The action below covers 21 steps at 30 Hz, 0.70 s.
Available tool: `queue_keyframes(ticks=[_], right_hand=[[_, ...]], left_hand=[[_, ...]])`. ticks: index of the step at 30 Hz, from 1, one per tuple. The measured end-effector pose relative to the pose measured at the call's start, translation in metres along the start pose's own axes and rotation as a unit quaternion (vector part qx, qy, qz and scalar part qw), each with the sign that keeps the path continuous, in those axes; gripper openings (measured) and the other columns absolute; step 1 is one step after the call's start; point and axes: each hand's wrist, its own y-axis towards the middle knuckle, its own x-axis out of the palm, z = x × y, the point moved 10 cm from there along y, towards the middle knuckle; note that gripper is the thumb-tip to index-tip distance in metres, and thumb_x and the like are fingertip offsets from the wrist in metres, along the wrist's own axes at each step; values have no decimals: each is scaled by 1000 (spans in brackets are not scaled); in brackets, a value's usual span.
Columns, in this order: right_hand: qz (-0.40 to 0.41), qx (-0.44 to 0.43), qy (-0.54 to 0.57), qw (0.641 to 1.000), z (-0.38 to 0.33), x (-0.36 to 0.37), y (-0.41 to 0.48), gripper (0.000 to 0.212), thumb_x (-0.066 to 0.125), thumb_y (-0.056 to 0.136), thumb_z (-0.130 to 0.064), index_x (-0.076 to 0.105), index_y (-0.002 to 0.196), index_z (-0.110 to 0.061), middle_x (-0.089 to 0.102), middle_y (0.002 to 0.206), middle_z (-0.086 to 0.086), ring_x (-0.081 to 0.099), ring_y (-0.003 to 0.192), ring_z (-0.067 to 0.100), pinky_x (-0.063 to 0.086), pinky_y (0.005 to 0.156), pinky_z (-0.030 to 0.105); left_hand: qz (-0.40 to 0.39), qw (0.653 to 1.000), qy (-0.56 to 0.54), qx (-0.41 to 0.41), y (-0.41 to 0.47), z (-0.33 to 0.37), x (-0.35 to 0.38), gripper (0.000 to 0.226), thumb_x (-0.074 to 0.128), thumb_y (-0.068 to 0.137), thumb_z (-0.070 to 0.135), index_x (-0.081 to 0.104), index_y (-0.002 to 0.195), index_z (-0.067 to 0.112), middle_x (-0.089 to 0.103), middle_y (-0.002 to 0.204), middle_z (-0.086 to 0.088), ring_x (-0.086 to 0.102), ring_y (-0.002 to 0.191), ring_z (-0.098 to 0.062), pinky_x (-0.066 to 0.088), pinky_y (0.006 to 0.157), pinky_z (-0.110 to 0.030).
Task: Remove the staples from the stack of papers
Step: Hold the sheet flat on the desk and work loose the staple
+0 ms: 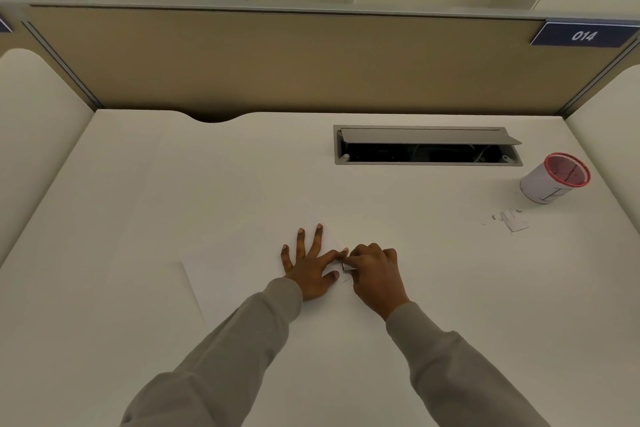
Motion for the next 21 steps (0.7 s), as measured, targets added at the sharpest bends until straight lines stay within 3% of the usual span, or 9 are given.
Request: queue_keyframes(ticks=[11,17,21], right_hand=[[-75,-24,92,993,4,4,16,20,65,90,-24,74,102,-37,65,93,-10,55,93,16,34,84,35],[-98,-31,188,977,3,2,19,21,77,80,-27,77,101,-34,67,89,-10,60,86,13,49,81,38],[-48,-33,34,998,0,-11,15,36,63,89,-16,71,111,-43,64,94,-12,52,92,14,33,82,34]], left_hand=[[3,1000,9,-3,2,-1,2,45,42,100,53,33,144,54,-30,162,10,-33,147,-31,-13,116,-63],[-3,1000,6,-3,3,-2,4,43,42,99,56,36,142,52,-31,162,10,-35,146,-32,-14,116,-63],[-1,1000,17,0,2,-1,3,46,43,99,54,31,144,55,-32,161,10,-35,146,-32,-13,116,-64]])
